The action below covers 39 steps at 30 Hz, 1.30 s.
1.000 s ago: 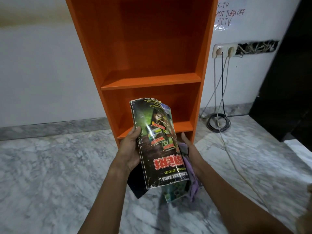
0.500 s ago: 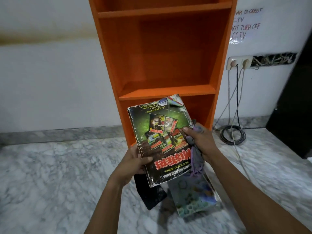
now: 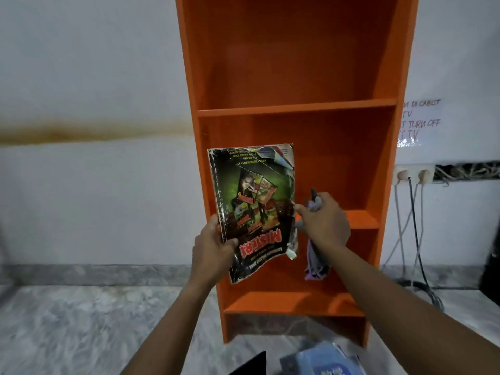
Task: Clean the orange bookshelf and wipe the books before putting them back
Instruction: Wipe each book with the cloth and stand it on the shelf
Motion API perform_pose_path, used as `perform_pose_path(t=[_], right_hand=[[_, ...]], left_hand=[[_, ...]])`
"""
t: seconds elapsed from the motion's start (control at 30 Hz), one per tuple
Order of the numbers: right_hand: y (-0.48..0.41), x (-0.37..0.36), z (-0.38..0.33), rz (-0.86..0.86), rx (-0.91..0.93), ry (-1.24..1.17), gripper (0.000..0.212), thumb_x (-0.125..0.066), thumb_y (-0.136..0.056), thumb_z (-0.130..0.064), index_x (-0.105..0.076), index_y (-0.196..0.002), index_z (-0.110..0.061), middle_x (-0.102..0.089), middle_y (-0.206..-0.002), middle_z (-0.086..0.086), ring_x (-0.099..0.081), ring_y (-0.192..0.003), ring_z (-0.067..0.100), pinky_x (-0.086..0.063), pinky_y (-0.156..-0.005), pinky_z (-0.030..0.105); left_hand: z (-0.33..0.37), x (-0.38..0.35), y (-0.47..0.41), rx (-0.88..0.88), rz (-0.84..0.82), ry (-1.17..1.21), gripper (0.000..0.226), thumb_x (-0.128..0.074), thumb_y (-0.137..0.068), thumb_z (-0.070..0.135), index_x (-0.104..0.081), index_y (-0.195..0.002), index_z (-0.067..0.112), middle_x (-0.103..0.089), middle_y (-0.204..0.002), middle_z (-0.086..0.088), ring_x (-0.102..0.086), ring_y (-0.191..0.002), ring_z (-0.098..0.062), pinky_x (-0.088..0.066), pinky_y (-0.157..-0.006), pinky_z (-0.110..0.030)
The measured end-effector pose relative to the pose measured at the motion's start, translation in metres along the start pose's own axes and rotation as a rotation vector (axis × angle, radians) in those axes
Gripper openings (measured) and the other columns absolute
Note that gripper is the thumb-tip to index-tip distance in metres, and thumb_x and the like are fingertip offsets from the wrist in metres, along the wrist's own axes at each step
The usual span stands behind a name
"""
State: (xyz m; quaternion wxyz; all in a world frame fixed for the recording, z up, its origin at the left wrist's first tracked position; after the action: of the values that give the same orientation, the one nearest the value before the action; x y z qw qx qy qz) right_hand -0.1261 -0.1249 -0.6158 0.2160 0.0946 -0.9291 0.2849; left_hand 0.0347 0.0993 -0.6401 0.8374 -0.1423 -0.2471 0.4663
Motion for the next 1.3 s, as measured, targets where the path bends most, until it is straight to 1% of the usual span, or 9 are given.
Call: perform_pose_path(t=[0.1,0.23,0.37,0.5,0.57,0.67,0.73,0.97,1.3], right_hand=[[-0.022,-0.029,-0.014,-0.065,0.029,-0.037,0.034,-0.066,-0.095,-0.048,-0.058,-0.115,-0.023,-0.062,-0.095,0.0,-0.057,-0.081,0.027,-0.035,-0.062,0.034],[-0.032,-0.072,-0.027,-0.161,0.075,-0.081,0.037,-0.065,-0.097,-0.045,-0.057,-0.123,-0.02,-0.057,-0.094,0.0,-0.053,-0.083,0.029,-0.036,-0.068,0.039],[-0.041,-0.11,-0.019,-0.212,0.07,-0.135,0.042,-0.066,-0.095,-0.047,-0.057,-0.129,-0.024,-0.063,-0.105,0.0,-0.061,-0.09,0.028,-0.04,-0.069,0.039],[-0.045,-0.137,-0.014,-0.274,0.094,-0.127,0.046,-0.066,-0.095,-0.048,-0.054,-0.134,-0.026,-0.064,-0.117,0.001,-0.061,-0.094,0.027,-0.04,-0.07,0.038],[-0.046,-0.147,-0.01,-0.293,0.089,-0.139,0.046,-0.066,-0.096,-0.047,-0.054,-0.134,-0.025,-0.061,-0.111,-0.003,-0.06,-0.094,0.026,-0.041,-0.071,0.038],[-0.043,-0.158,-0.002,-0.282,0.072,-0.175,0.033,-0.068,-0.093,-0.049,-0.056,-0.113,-0.026,-0.045,-0.081,-0.012,-0.047,-0.072,0.018,-0.038,-0.066,0.035],[-0.038,-0.162,0.003,-0.289,0.058,-0.187,0.029,-0.069,-0.092,-0.05,-0.053,-0.104,-0.028,-0.041,-0.074,-0.012,-0.043,-0.07,0.017,-0.037,-0.064,0.034],[-0.019,-0.146,0.004,-0.302,0.052,-0.197,0.025,-0.071,-0.09,-0.047,-0.06,-0.106,-0.031,-0.062,-0.087,-0.008,-0.061,-0.075,0.016,-0.047,-0.061,0.034],[0.007,-0.111,0.003,-0.328,0.062,-0.19,0.025,-0.069,-0.093,-0.046,-0.059,-0.109,-0.03,-0.064,-0.095,-0.006,-0.063,-0.083,0.019,-0.052,-0.069,0.042]], left_hand=[[0.01,0.008,-0.045,-0.065,0.119,-0.156,0.034,-0.062,-0.093,0.002,-0.052,-0.115,0.025,-0.072,-0.112,0.0,-0.072,-0.097,-0.02,-0.064,-0.066,-0.031],[0.006,0.009,-0.097,-0.021,0.303,-0.21,0.028,-0.057,-0.093,0.004,-0.048,-0.116,0.018,-0.069,-0.117,-0.007,-0.069,-0.103,-0.026,-0.061,-0.07,-0.031],[-0.017,-0.002,-0.133,0.023,0.386,-0.242,0.03,-0.054,-0.095,0.006,-0.044,-0.12,0.019,-0.065,-0.123,-0.012,-0.065,-0.111,-0.034,-0.062,-0.083,-0.05],[-0.048,-0.008,-0.147,0.08,0.432,-0.384,0.034,-0.052,-0.099,0.01,-0.043,-0.132,0.016,-0.064,-0.125,-0.017,-0.064,-0.111,-0.039,-0.058,-0.087,-0.051],[-0.055,-0.008,-0.151,0.089,0.463,-0.429,0.037,-0.051,-0.101,0.012,-0.04,-0.136,0.016,-0.064,-0.123,-0.019,-0.065,-0.107,-0.041,-0.058,-0.086,-0.053],[-0.056,-0.009,-0.152,0.083,0.469,-0.452,0.039,-0.051,-0.102,0.015,-0.037,-0.138,0.018,-0.063,-0.126,-0.019,-0.066,-0.107,-0.041,-0.058,-0.085,-0.053],[-0.057,-0.011,-0.151,0.09,0.455,-0.446,0.043,-0.053,-0.102,0.015,-0.036,-0.142,0.018,-0.062,-0.129,-0.018,-0.066,-0.11,-0.04,-0.058,-0.085,-0.051],[-0.055,-0.008,-0.134,0.151,0.401,-0.492,0.036,-0.055,-0.101,0.015,-0.042,-0.134,0.014,-0.065,-0.122,-0.019,-0.067,-0.104,-0.039,-0.058,-0.08,-0.048],[-0.041,-0.006,-0.097,0.24,0.346,-0.526,0.04,-0.061,-0.095,0.024,-0.04,-0.128,0.013,-0.067,-0.113,-0.017,-0.067,-0.098,-0.038,-0.057,-0.077,-0.045]])
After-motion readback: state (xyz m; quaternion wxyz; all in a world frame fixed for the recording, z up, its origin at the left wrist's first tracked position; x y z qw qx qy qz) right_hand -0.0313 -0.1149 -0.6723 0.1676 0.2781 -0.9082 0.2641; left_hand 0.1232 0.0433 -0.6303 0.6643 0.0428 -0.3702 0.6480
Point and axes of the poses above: each hand's wrist, its own y-axis away from the middle knuckle, its own x-axis out of the back of the hand, z = x × y, the point moved 10 cm from there along -y, towards the middle knuckle
